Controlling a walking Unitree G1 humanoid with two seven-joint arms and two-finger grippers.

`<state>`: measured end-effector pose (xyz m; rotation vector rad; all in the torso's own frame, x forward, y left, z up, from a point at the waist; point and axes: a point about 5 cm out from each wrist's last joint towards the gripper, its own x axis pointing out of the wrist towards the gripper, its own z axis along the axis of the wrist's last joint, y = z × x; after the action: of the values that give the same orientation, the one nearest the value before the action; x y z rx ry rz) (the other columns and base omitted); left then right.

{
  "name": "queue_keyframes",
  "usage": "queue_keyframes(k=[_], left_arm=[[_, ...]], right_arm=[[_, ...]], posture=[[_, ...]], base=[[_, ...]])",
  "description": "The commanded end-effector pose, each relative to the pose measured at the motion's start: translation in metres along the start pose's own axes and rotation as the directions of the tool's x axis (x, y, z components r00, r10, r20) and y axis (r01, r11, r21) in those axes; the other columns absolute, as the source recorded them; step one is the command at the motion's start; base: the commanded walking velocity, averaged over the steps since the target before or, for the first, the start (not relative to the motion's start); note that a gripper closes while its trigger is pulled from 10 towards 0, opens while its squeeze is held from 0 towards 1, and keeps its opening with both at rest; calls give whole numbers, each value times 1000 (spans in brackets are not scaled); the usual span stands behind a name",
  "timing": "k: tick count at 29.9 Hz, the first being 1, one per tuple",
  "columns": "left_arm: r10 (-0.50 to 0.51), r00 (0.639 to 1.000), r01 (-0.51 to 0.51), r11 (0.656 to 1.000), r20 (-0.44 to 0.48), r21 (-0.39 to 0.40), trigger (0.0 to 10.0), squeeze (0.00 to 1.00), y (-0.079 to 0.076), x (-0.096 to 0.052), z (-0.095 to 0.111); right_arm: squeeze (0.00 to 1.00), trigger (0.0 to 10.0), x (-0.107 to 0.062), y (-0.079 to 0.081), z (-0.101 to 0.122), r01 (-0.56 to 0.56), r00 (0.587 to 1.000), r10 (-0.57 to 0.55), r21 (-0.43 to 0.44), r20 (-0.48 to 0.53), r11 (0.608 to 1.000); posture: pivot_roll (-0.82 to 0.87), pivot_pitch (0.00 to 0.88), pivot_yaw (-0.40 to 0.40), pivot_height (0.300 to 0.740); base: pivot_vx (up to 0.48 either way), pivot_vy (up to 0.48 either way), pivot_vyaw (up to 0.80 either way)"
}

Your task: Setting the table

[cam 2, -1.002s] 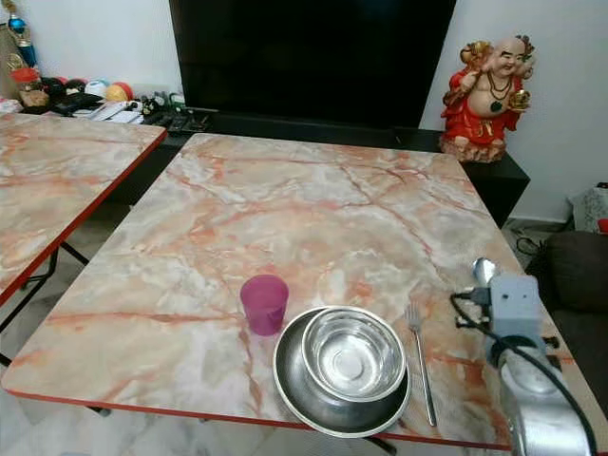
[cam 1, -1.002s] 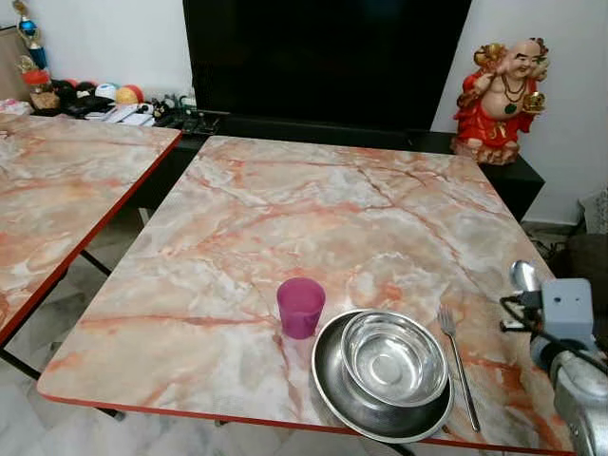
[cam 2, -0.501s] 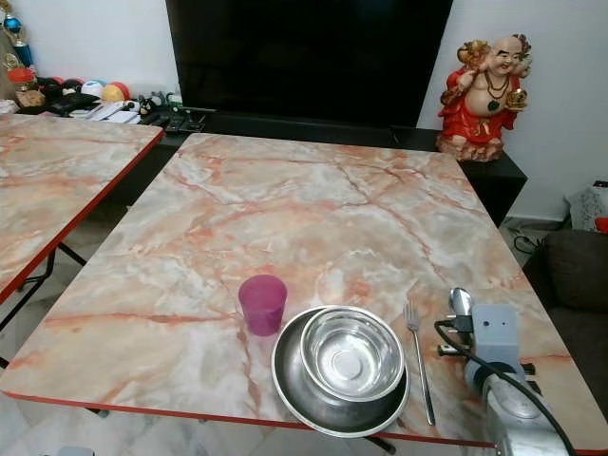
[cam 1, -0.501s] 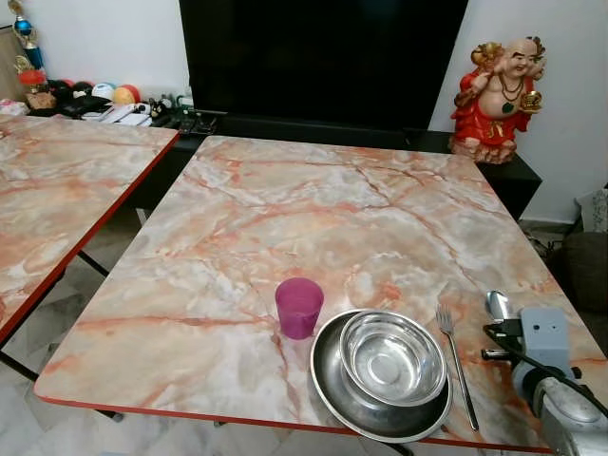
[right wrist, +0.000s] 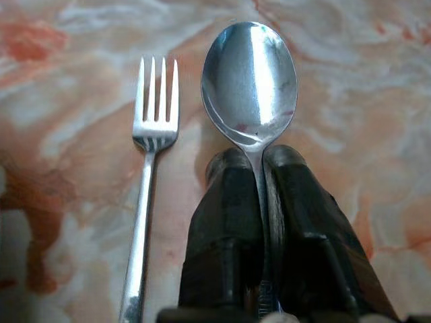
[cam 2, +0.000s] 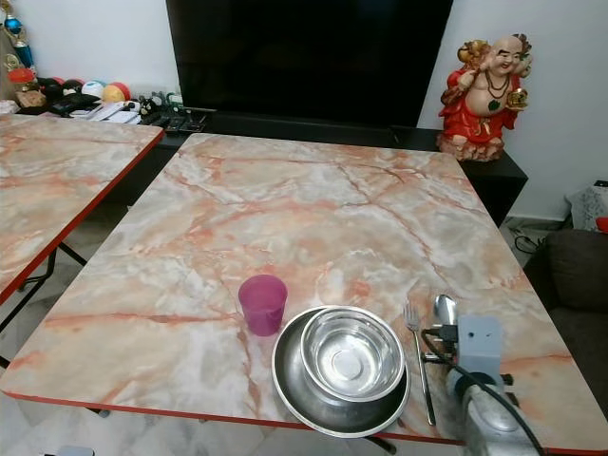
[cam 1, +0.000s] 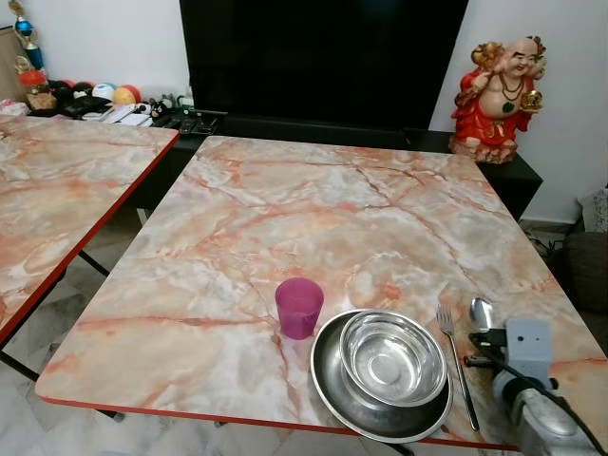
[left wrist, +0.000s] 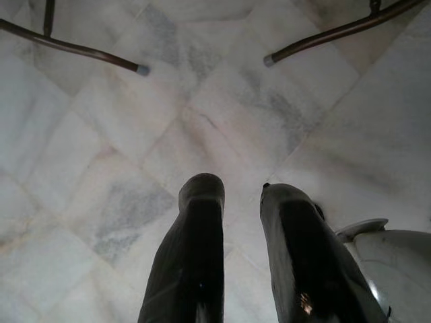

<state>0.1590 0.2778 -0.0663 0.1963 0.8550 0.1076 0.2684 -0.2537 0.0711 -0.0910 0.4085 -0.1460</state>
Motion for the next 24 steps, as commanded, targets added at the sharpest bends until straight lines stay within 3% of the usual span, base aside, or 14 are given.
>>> queue_keyframes(k=[1,24], left_arm=[[4,1000,-4,1000,-20,5,10000,0,3,-1,-2],[7,1000,-7,1000,-23,5,10000,0,5,-1,-4]], right_arm=[[0,10000,2,0,2,14,1000,-14,26,17,1000],[0,10000,15,1,-1,27,999,-30,69,38,997]], posture=[[63,0,-9,740],[70,2,-8,740]], base=[[0,0,0],[0,0,0]])
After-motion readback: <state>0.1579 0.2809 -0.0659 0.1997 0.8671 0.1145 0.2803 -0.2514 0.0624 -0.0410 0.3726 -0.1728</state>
